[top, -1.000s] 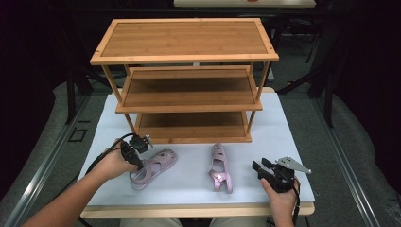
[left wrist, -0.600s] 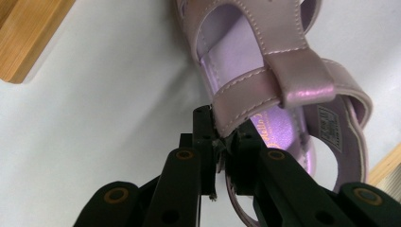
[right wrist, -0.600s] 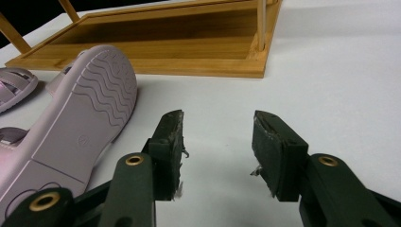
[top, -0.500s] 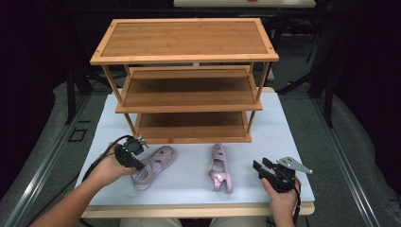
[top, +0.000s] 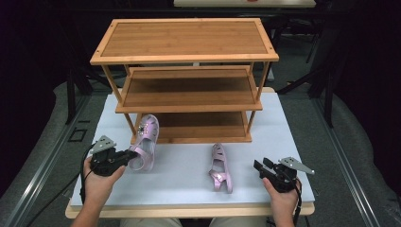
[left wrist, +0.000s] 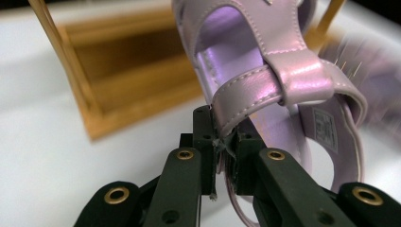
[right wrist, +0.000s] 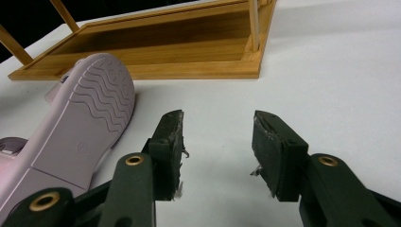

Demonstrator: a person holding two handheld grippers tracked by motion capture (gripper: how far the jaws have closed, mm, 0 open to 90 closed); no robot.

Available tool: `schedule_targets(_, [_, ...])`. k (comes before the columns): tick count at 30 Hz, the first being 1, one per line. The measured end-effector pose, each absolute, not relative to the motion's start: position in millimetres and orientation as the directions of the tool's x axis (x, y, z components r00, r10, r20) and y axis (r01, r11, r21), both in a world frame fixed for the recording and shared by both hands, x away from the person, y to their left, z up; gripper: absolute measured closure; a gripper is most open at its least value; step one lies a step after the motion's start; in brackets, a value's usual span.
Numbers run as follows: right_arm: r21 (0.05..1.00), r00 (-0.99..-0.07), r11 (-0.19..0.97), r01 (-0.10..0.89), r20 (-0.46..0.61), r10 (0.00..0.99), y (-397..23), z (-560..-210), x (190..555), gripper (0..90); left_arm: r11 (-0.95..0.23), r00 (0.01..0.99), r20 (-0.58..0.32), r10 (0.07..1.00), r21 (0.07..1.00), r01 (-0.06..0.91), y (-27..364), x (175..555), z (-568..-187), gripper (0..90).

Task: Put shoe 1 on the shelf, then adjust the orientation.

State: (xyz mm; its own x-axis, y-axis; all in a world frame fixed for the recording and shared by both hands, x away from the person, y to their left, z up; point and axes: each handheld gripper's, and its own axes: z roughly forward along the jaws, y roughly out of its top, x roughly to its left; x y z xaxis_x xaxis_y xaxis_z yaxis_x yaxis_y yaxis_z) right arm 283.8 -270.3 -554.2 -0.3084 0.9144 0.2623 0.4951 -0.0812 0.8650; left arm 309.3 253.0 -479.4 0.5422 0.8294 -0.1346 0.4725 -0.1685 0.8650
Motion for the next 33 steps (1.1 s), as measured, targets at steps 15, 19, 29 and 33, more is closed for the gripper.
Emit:
schedule_targets(15, [0.854,-0.294,-0.154,0.497,0.332,0.896,-275.9,-558.0,285.1,53.7,0.090,0.406,-0.143,0.902,0.985,0.146,230.7,290.7,-461.7,83.7])
schedule_targets(19, [0.852,-0.293,-0.161,0.498,0.340,0.894,-277.2,-558.6,285.5,53.7,0.108,0.413,-0.147,0.899,0.987,0.117,226.9,289.4,-460.5,83.7])
schedule_targets(29, [0.846,-0.284,-0.177,0.502,0.355,0.891,-279.0,-558.8,284.9,53.7,0.132,0.425,-0.152,0.892,0.988,0.075,224.4,287.2,-450.7,83.6])
schedule_targets(33, [0.845,-0.278,-0.190,0.501,0.365,0.889,-280.1,-558.5,284.4,53.7,0.141,0.430,-0.165,0.888,0.986,0.087,223.2,290.5,-446.8,83.6])
